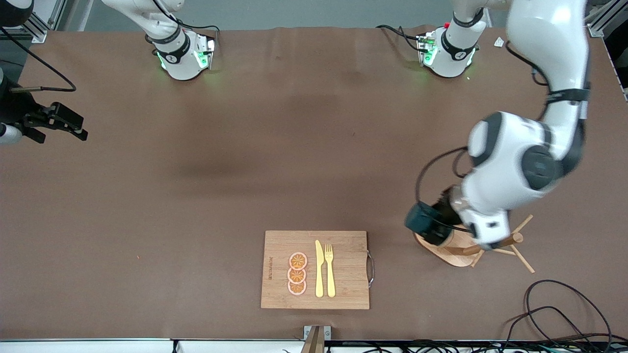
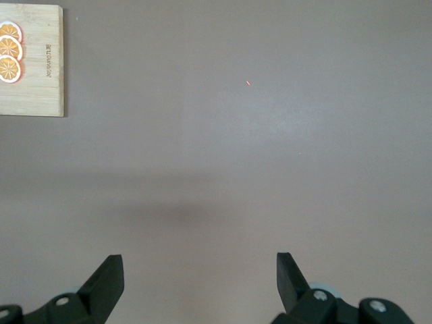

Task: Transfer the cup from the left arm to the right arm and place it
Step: 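Carry the teal mug with the left gripper to the table middle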

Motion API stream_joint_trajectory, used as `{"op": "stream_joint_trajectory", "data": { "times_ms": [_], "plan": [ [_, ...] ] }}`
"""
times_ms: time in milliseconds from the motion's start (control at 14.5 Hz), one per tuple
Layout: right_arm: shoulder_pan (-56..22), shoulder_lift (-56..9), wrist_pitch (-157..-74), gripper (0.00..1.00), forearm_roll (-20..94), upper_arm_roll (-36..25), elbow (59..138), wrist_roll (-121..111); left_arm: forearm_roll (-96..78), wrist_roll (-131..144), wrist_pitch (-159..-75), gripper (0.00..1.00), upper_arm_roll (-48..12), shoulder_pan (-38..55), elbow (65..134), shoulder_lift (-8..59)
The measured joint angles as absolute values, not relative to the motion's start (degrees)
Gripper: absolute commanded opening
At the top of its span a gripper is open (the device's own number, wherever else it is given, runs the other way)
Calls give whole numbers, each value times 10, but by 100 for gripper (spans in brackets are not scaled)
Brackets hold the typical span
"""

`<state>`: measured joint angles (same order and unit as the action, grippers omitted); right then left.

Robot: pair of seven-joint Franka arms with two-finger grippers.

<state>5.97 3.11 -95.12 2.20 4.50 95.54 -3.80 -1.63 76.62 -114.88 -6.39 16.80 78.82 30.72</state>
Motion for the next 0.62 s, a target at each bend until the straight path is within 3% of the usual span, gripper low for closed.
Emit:
{"op": "stream_joint_trajectory", "data": {
  "times_ms": [620],
  "plan": [
    [60, 31, -951, 100, 22, 45, 955, -38, 223, 828, -1210, 53, -57, 366, 768, 381]
  ]
}}
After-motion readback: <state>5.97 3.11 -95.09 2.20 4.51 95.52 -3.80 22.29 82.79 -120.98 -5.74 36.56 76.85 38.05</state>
